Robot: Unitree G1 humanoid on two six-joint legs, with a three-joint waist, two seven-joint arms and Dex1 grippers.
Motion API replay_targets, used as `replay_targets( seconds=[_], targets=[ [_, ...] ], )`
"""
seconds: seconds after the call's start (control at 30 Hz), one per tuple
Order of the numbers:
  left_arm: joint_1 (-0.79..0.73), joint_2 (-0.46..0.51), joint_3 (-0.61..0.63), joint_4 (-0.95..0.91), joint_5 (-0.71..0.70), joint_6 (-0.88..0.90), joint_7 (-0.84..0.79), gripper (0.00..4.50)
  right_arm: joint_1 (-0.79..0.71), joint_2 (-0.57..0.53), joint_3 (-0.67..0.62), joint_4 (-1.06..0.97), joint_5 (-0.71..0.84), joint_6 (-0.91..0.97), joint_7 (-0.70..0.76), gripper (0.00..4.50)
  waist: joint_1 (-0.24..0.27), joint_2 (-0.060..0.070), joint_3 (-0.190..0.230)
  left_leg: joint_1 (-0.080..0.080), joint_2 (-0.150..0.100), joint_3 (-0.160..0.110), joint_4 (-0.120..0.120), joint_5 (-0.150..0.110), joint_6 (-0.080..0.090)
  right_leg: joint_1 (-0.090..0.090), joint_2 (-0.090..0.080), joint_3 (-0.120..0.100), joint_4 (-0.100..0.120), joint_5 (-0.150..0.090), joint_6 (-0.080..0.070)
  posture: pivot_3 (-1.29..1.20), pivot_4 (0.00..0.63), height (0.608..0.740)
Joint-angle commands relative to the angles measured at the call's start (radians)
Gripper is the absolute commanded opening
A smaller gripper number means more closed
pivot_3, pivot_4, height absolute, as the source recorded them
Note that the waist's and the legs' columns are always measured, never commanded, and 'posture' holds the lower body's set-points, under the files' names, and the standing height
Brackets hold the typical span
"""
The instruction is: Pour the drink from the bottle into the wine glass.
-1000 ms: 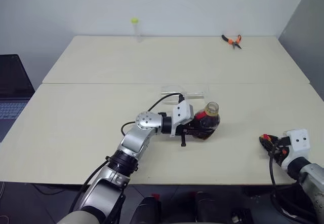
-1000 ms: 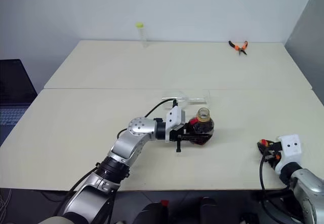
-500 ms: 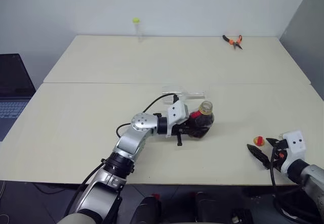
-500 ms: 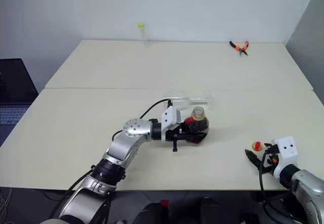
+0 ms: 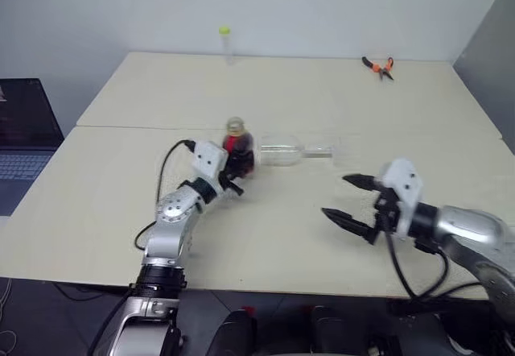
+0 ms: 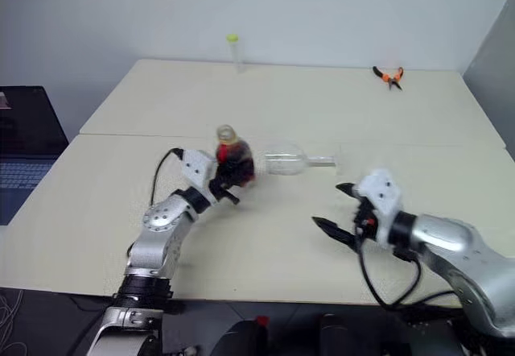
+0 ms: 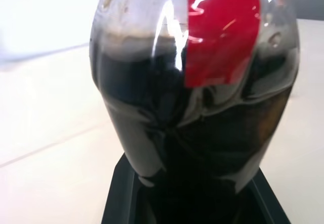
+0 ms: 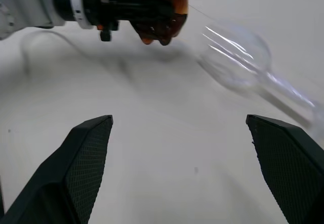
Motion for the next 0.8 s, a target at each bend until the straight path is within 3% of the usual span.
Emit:
replay_targets(
  seconds=[0.03,0.23,0.53,0.57,0.8],
  targets=[
    [-0.058,0.017,0.051,0.096,0.015,-0.098,0.065,0.68,-0.074,0.049,0.099,0.054,-0.079,-0.025,-0.029,4.50,0.003,0.000,0.000,0.000,0.000,0.000,-0.001,0.000,0.000,-0.001,0.000,0.000,0.000,0.000,0.000,0.00,0.150,0.740],
    [-0.216,0.037,0.102,0.420,-0.004,-0.224,0.083,0.68,-0.152,0.139,0.207,0.150,-0.194,-0.075,-0.045,4.50,0.008,-0.002,0.000,-0.003,-0.001,-0.001,0.000,0.001,-0.002,-0.002,-0.001,-0.002,0.000,0.000,0.000,0.00,0.150,0.740],
    [-0.388,0.060,0.151,0.766,-0.019,-0.327,0.075,0.68,-0.170,0.171,0.217,0.170,-0.233,-0.086,-0.004,4.50,-0.006,-0.002,0.000,-0.002,-0.001,-0.001,-0.001,0.001,-0.001,-0.003,0.000,-0.002,0.001,0.000,0.000,0.00,0.150,0.740],
    [-0.390,0.058,0.156,0.783,-0.022,-0.327,0.071,1.41,-0.169,0.172,0.216,0.169,-0.233,-0.085,-0.002,4.50,-0.008,-0.002,0.000,-0.002,0.000,-0.001,-0.001,0.001,-0.001,-0.003,0.000,-0.002,0.001,0.000,0.000,0.00,0.150,0.740],
    [-0.356,0.047,0.149,0.799,-0.024,-0.339,0.021,3.63,-0.132,0.157,0.198,0.135,-0.225,-0.074,0.016,4.50,-0.020,-0.002,0.000,-0.002,0.000,-0.002,-0.001,0.001,-0.001,-0.003,0.000,-0.002,0.002,0.000,0.000,0.00,0.150,0.740]
  ],
)
